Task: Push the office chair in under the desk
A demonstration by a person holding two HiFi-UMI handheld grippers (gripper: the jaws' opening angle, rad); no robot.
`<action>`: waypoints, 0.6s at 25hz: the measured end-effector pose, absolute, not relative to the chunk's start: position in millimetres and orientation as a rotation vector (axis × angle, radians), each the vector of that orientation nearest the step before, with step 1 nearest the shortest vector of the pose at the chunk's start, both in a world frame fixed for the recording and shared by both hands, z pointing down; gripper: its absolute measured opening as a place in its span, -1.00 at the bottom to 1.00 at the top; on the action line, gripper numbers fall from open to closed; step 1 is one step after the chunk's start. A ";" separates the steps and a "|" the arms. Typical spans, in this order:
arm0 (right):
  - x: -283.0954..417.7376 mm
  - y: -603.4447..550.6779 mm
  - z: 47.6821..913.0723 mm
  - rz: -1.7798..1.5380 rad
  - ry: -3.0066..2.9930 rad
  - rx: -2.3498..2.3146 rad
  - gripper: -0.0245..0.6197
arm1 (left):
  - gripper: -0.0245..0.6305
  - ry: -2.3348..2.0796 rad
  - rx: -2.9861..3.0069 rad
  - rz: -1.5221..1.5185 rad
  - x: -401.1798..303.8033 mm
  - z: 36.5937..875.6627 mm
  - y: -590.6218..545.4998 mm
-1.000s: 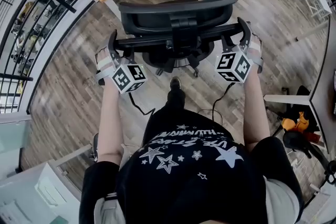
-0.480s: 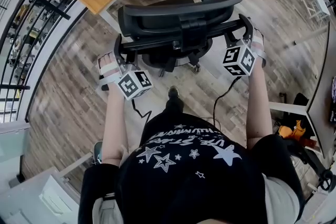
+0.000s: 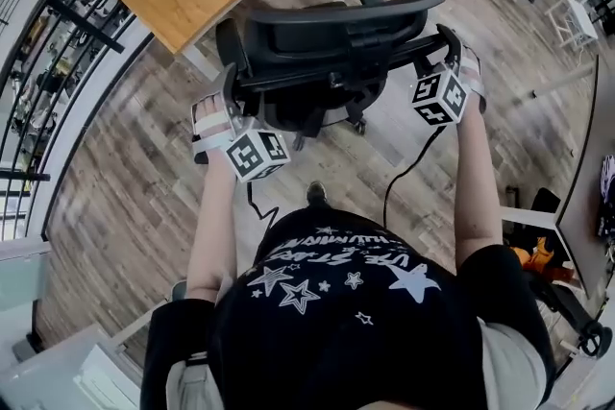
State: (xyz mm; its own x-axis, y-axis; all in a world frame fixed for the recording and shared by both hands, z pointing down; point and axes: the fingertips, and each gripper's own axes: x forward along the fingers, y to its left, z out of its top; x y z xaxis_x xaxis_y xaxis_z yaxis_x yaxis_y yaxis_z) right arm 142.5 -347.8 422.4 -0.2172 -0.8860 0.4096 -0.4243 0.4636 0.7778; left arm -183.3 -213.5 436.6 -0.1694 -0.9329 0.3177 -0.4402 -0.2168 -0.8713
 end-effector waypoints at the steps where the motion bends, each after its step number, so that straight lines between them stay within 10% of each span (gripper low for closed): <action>1: 140.5 -356.3 422.9 -0.655 -1.828 1.105 0.06 | 0.02 1.574 -1.631 -1.367 -184.7 436.9 -220.8; 15: 104.7 -450.7 421.8 -0.678 -1.824 1.061 0.06 | 0.02 1.609 -1.618 -1.363 -213.6 434.5 -299.7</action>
State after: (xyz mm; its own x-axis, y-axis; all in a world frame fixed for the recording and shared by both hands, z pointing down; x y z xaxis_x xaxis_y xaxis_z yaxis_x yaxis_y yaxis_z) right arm 104.7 -450.7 421.8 -0.2348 -0.8753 0.4226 -0.3866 0.4830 0.7856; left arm -213.6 -299.7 434.5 -0.1866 -0.9332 0.3069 -0.4562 -0.1944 -0.8684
